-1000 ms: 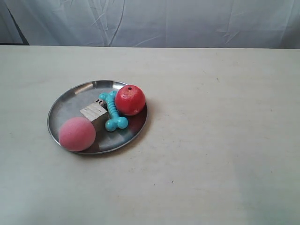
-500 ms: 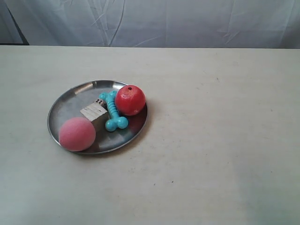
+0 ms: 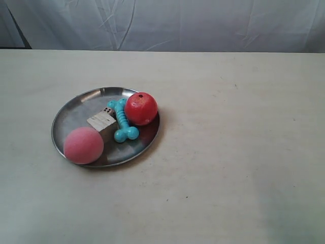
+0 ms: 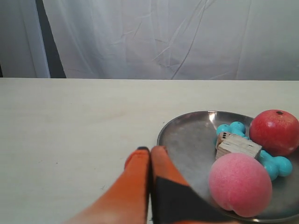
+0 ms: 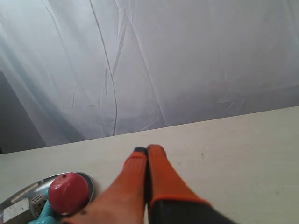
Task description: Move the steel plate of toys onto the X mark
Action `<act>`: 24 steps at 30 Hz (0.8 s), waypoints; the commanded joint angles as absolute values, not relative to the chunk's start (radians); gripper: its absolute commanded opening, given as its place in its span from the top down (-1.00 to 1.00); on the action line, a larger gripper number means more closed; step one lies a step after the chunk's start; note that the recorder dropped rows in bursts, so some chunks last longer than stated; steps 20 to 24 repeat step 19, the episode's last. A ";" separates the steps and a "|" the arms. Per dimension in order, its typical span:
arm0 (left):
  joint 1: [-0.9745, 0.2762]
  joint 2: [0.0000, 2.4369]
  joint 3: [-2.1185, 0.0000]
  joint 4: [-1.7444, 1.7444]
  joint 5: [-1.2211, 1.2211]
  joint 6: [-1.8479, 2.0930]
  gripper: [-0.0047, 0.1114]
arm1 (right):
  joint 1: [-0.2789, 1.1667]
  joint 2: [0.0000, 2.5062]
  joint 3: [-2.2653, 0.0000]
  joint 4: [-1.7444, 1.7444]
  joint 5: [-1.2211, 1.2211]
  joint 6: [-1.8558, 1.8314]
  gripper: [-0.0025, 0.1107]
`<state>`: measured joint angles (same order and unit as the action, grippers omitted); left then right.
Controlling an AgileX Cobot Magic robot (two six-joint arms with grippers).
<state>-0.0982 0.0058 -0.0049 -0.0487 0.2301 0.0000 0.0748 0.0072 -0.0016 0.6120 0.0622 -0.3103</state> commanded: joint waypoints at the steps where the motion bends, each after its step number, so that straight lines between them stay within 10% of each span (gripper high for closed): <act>1: -0.102 0.000 0.000 -0.047 0.235 0.000 0.92 | 0.071 0.000 0.000 0.613 0.049 -0.313 0.97; 24: -0.102 0.000 0.000 -0.047 0.235 0.000 0.92 | 0.071 0.000 0.000 0.641 0.050 -0.313 0.97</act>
